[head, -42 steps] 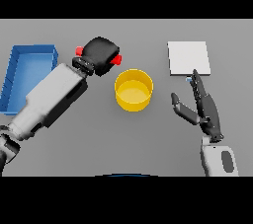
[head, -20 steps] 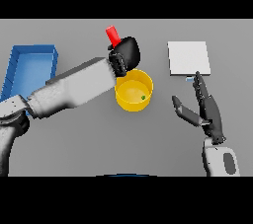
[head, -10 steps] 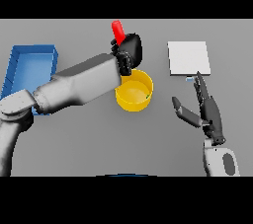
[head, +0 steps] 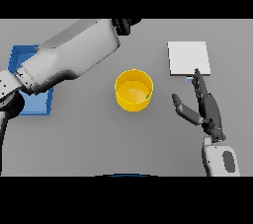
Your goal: Pick up the red beaker and tilt it to pour out 1 green nut into yellow bowl. Pick up the yellow bowl and place it on the metallic measuring scale.
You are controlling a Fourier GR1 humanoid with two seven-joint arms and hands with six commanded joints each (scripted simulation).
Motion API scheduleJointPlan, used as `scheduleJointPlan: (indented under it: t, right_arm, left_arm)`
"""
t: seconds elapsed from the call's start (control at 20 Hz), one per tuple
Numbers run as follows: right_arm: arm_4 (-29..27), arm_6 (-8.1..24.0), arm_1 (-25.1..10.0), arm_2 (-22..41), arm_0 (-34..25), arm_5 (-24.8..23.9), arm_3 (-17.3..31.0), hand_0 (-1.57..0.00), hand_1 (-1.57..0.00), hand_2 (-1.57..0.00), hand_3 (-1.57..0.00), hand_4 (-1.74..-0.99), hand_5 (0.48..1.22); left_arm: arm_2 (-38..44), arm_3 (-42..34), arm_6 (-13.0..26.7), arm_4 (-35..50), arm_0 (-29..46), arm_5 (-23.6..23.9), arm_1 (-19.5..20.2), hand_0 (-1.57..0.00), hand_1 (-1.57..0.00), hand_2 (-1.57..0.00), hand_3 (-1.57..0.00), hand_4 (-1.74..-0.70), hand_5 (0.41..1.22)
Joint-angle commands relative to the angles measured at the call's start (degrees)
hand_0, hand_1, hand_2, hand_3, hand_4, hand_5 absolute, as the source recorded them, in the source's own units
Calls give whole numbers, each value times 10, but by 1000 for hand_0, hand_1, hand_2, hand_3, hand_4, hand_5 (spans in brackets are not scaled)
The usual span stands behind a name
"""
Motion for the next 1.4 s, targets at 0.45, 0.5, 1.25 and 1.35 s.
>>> scheduleJointPlan:
  t: [0.45,0.5,1.25,1.35]
  right_arm:
    - [2,-12,-11,5,-11,12,12,1,1,1,1,-1313,652]
    - [9,-10,-12,7,-16,8,12,1,1,1,1,-1312,653]
    - [14,-17,-15,10,-17,11,33,1,1,1,1,-1303,682]
    - [19,-30,-16,15,-9,13,31,1,1,1,1,-1302,693]
  left_arm:
    - [248,216,64,246,-57,44,121,-1571,-1550,-1549,-1440,-1674,1219]
    - [265,223,72,272,-43,63,129,-1571,-1554,-1553,-1418,-1688,1219]
    - [377,152,234,574,249,258,219,-1571,-1570,-1570,-1449,-1739,1221]
    - [381,123,246,604,296,284,226,-1571,-1571,-1571,-1493,-1740,1221]
